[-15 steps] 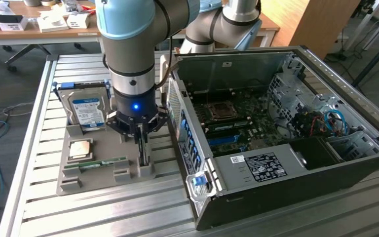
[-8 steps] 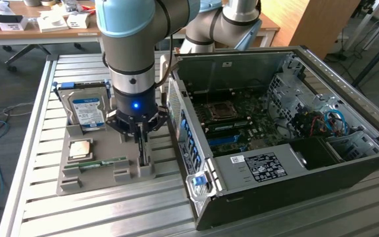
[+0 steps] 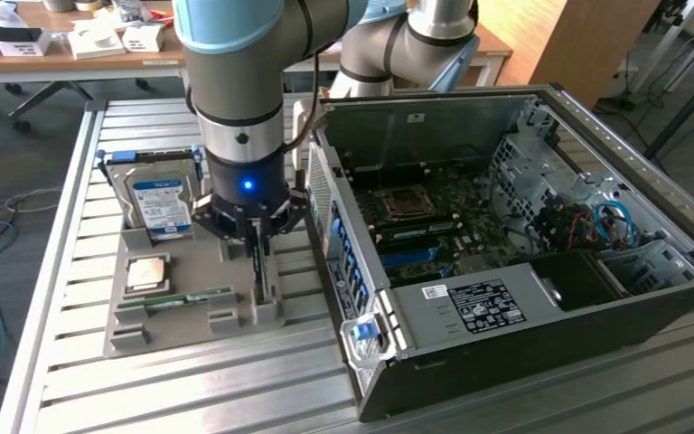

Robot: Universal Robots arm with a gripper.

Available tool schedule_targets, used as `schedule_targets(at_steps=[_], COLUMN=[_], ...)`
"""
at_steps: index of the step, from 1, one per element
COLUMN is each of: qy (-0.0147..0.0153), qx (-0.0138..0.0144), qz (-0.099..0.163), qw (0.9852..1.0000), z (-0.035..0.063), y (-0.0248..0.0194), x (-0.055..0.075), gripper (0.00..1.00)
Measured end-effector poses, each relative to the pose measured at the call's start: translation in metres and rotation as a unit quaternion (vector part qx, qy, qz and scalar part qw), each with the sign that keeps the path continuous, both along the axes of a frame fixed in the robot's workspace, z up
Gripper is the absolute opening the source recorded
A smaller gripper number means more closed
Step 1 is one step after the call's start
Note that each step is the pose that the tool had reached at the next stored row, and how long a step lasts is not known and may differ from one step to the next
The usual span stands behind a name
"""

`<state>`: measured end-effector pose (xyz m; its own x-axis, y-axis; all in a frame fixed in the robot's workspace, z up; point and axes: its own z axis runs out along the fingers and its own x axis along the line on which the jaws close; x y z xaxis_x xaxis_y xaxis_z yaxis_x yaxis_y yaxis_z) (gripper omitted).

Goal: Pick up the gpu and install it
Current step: 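Pick up the gpu and move the gpu toward the slot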

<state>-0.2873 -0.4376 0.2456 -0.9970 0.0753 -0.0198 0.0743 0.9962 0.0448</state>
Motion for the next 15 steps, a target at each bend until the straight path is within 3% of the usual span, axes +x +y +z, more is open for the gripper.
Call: schedule_targets(at_steps=[15], qy=[0.0000], qx=[0.0000], qz=[0.000], qw=[1.0000], z=[0.0339], y=[0.0000], x=[0.000], gripper=[0.27])
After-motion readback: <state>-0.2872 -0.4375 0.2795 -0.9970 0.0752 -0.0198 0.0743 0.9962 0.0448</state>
